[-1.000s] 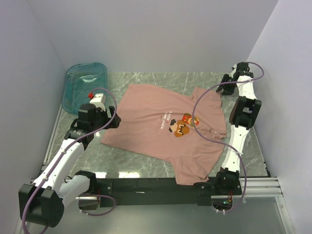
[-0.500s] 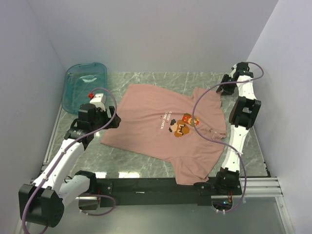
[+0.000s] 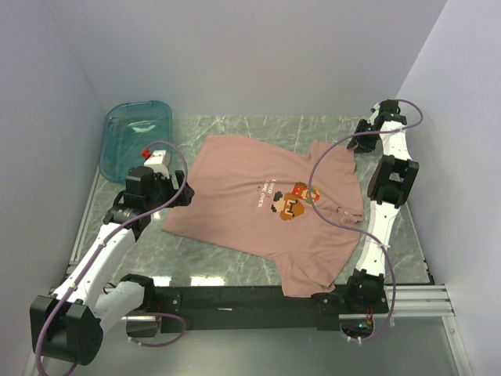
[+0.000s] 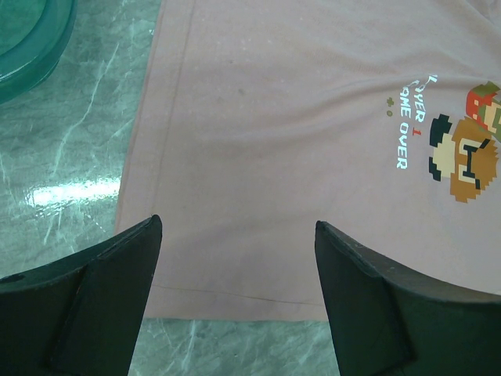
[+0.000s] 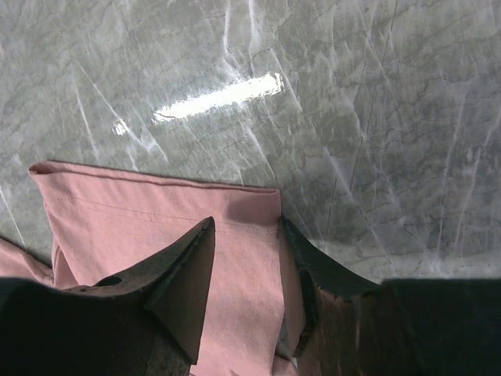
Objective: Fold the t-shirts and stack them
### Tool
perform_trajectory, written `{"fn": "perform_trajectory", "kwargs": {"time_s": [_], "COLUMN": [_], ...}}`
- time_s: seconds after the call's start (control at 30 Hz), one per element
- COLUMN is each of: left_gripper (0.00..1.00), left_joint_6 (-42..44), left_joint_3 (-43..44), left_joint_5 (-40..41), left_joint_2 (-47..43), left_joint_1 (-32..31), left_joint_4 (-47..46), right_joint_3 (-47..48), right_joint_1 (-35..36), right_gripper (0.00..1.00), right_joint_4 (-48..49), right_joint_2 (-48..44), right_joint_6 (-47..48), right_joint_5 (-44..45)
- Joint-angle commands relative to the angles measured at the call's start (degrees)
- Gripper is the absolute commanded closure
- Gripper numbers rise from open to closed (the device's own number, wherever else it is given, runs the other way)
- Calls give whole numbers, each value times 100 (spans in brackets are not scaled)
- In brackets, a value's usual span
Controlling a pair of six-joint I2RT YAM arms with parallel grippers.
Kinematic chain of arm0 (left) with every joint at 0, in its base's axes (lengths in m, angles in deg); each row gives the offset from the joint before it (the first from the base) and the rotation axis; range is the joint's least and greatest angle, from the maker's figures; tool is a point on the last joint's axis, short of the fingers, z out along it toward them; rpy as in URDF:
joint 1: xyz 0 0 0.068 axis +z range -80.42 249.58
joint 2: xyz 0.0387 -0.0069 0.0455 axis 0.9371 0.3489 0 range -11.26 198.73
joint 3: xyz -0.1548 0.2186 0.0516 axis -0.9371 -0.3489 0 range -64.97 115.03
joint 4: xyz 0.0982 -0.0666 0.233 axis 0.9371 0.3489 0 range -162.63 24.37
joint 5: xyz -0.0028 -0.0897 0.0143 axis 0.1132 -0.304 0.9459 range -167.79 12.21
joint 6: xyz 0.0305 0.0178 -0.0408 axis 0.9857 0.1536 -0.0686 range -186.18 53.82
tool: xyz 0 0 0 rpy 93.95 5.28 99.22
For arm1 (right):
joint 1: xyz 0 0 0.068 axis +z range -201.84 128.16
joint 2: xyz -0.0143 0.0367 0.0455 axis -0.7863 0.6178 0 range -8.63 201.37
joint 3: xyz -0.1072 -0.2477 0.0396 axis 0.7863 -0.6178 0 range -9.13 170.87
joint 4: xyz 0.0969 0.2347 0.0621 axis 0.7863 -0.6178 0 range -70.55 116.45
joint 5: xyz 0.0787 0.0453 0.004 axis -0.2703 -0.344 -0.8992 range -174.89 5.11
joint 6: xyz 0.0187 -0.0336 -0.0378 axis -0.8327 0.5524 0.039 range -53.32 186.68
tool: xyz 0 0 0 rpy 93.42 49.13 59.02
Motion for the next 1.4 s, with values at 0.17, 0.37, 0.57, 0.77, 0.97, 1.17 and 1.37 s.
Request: {"fn": "perform_trajectory", "kwargs": {"time_s": [0.17,0.37,0.57,0.77,0.97,1.17,1.37], "left_gripper": [16,16,16,16,16,16,16], "left_joint_6": [111,119,111,119,111,102,58], "left_joint_3": [248,248,257,257,266,257,222], "left_joint_5": [28,37,28,28,37,37,-200], "left_joint_2": [17,26,43,26,26,-1,69], "left_joint_1": [-9,-9,-9,-9,-9,-9,-9], "left_joint_4": [-228,-228,-219,-219,-228,-219,-307], "right_joint_3": [180,198,207,207,-379,-2200,-3333], "right_joint_1": [41,41,32,6,-64,-117,-204], "right_gripper": [55,68,71,90,100,100,100], "right_joint_4": [-116,-151,-168,-125,279,1448,1852], "right_joint_2": [144,162,180,136,-415,-1743,-2499], "right_joint_6": [65,92,92,101,197,268,294], "right_joint_5": [-45,-133,-141,-203,-561,-959,-880]}}
